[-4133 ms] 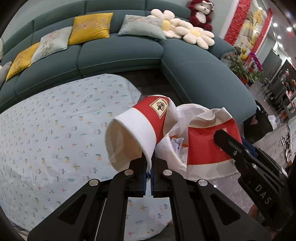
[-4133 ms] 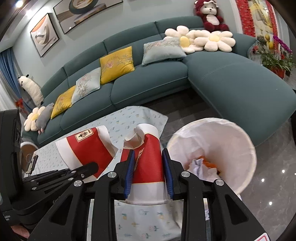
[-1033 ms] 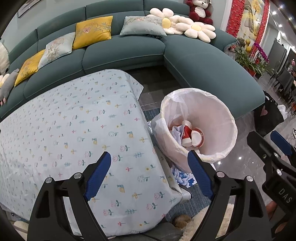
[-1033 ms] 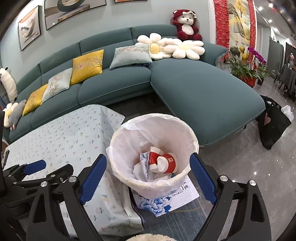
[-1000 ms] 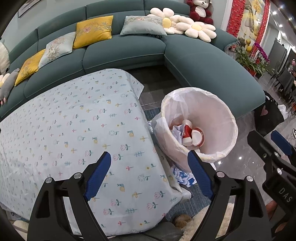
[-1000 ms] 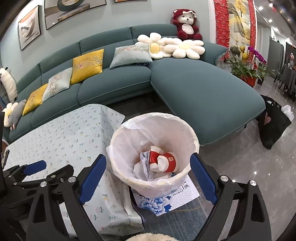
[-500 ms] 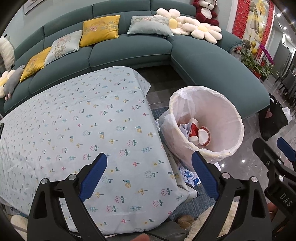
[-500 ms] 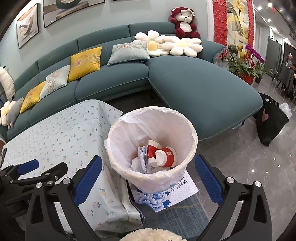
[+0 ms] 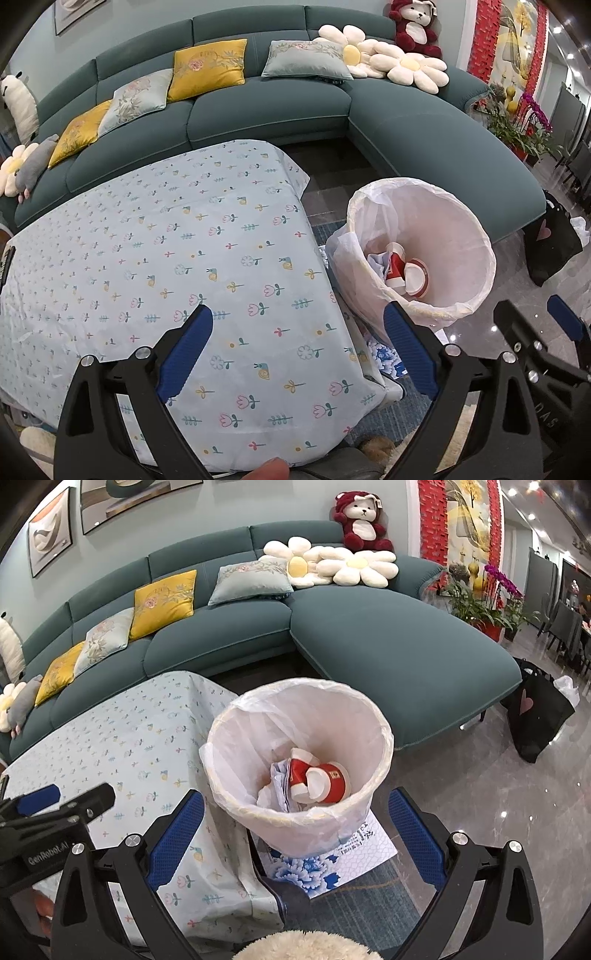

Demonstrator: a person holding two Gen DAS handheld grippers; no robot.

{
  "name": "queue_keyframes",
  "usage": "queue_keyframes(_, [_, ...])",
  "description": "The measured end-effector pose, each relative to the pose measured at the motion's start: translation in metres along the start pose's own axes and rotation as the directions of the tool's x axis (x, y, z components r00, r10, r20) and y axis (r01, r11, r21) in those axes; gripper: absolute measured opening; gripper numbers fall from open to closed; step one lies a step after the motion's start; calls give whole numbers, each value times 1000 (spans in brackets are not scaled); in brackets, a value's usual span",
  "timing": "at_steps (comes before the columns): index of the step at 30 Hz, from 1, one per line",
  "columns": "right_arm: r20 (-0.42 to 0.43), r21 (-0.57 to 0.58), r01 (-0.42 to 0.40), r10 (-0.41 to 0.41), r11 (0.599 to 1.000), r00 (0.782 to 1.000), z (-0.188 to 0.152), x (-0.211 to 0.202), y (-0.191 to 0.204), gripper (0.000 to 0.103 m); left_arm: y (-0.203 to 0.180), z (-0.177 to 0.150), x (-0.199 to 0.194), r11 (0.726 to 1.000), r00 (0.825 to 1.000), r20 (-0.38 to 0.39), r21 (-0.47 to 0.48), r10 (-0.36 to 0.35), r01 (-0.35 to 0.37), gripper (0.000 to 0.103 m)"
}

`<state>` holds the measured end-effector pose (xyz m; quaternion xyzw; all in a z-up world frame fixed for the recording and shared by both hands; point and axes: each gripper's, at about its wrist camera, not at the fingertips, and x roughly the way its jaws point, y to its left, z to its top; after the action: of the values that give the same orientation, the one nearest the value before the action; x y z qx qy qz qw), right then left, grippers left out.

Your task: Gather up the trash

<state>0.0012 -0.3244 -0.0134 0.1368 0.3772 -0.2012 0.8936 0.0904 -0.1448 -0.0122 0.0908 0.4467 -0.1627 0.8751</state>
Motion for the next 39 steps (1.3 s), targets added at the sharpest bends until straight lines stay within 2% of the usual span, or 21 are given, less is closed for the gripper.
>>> queue_keyframes(25, [8, -7, 9, -9, 1000, 1000, -2, -3, -1, 96, -5, -2, 3, 1000, 1000, 3, 11, 19, -19, 89])
queue_keyframes(39, [7, -9, 6, -6, 1000, 1000, -3, -2, -2, 96, -11, -4, 0, 999, 1000, 5, 48, 23, -23, 89])
